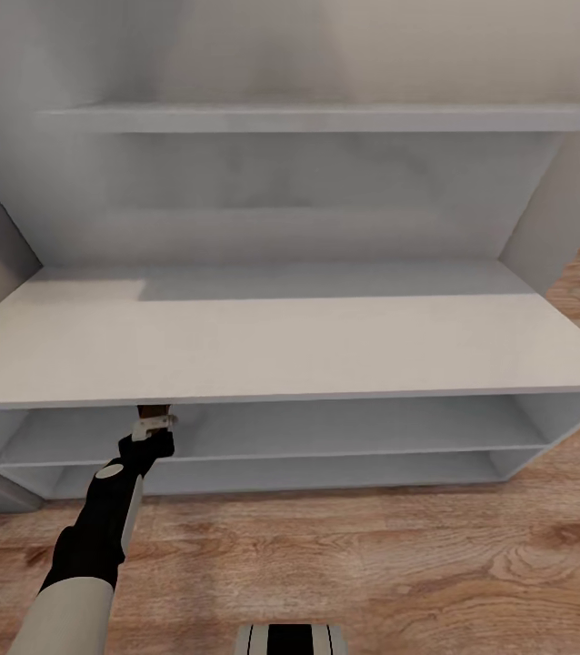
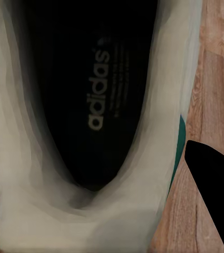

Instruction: Pick up the two gym shoes and the two sandals from the corridor floor and place them onto the hallstand (shoe rack) in the corridor, making sure they are on the rack and not on the floor. Arrange them so the two gym shoes are next to each other and the two sandals are next to each other.

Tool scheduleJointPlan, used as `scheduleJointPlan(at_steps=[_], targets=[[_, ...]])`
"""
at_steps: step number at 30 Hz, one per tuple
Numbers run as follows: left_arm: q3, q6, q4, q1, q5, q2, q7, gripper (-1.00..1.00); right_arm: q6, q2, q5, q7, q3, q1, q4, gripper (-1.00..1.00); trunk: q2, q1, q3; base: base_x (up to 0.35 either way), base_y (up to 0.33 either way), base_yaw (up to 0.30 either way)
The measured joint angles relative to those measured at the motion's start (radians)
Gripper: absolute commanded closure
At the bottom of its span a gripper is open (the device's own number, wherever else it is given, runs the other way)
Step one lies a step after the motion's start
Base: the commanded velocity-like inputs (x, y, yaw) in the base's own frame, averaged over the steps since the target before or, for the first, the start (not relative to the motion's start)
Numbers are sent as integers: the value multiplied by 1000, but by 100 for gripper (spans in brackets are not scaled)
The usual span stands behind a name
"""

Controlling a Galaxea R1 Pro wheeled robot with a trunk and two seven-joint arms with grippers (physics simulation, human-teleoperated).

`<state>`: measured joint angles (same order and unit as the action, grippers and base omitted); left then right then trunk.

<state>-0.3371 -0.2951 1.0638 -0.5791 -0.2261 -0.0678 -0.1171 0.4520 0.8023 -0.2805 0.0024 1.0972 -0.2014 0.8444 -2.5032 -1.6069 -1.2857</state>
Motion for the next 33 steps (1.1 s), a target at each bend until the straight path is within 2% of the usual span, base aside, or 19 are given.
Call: scheduleJointPlan(at_steps=[14, 33], targets=[[0, 0, 0, 0, 0, 0, 0, 100, 0, 0, 0, 0, -1, 0, 0, 100, 0, 0, 0, 65, 0, 0], [0, -1, 0, 0, 1, 0, 0, 100, 0, 0, 0, 0, 0, 0, 0, 100, 0, 0, 0, 3, 0, 0]])
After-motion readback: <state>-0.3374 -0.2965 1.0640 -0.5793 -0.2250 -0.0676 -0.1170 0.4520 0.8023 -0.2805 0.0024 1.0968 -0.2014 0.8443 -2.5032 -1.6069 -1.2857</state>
